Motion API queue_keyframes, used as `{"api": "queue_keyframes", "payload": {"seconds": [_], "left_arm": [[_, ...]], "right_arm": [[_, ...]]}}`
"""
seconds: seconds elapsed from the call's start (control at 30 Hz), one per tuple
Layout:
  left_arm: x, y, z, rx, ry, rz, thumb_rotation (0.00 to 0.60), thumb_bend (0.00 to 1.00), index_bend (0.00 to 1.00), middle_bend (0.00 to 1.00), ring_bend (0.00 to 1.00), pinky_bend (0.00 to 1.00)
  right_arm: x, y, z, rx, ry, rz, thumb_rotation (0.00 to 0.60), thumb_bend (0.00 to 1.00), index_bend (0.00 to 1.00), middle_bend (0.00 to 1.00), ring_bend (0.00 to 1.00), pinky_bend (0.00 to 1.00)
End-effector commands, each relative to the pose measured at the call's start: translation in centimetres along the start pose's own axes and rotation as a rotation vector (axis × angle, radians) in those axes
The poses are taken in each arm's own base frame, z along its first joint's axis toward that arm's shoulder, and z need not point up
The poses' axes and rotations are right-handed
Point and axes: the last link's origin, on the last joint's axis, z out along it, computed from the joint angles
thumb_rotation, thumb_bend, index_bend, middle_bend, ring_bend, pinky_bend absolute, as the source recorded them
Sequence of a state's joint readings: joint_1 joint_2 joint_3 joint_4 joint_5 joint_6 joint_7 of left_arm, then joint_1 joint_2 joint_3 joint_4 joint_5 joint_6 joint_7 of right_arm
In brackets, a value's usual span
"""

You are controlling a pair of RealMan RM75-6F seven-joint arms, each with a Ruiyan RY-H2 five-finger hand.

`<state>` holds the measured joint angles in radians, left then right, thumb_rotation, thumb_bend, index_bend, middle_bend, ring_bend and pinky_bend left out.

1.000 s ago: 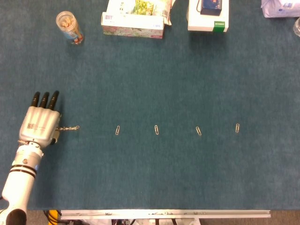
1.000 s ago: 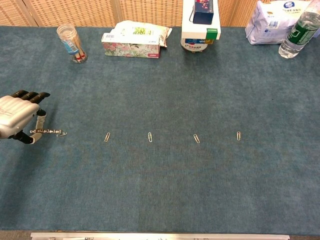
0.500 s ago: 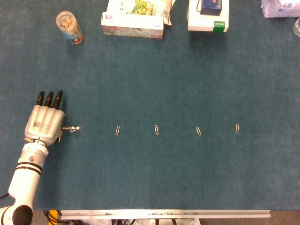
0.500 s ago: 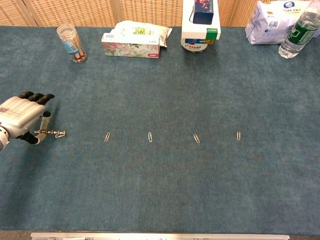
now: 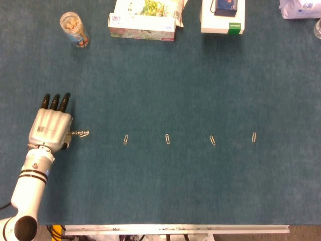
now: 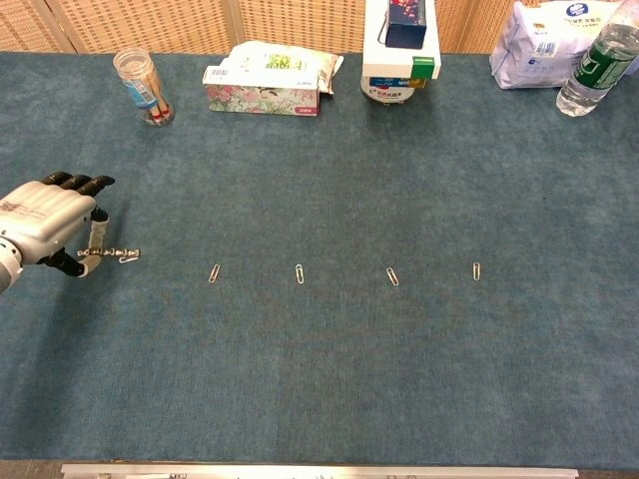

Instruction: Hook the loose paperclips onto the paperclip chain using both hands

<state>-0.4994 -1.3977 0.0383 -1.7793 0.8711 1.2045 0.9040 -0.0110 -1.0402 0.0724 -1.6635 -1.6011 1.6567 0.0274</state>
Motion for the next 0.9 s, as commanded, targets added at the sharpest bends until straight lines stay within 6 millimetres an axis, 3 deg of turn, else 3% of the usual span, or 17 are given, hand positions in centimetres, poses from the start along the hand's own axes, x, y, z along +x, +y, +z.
{"api": "queue_keyframes", "payload": {"seconds": [0.03,0.23,0.53,0.9], "left_arm": [[1.1,0.4,0.5,-0.009,0.013,-0.009,0.6,0.36,0.56,0.0,0.0,0.0],[3.1,2.2,1.7,-0.041,0.028,-0.019,0.6,0.36,0.56,0.0,0.0,0.0],[5.0,6.4,3.5,-0.117,0.038,-0.01,0.6,0.36,0.56,0.0,0.0,0.0],[7.5,10.5,7.0,-0.156,0.049,-0.061,0.6,0.36,0.57,0.0,0.0,0.0]], "right_arm": [[0.2,0.0,-0.1,0.002,0.004,0.004,0.6,0.61,0.43,0.42,0.37,0.44],[0.8,0.0,-0.3,0.008,0.023,0.016,0.6,0.61,0.43,0.42,0.37,0.44],[2.0,0.2,-1.1,0.007,0.064,0.03,0.6,0.61,0.43,0.42,0.37,0.44],[3.9,1.1,-2.7,-0.02,0.129,0.042,0.6,0.61,0.43,0.42,0.37,0.44]]}}
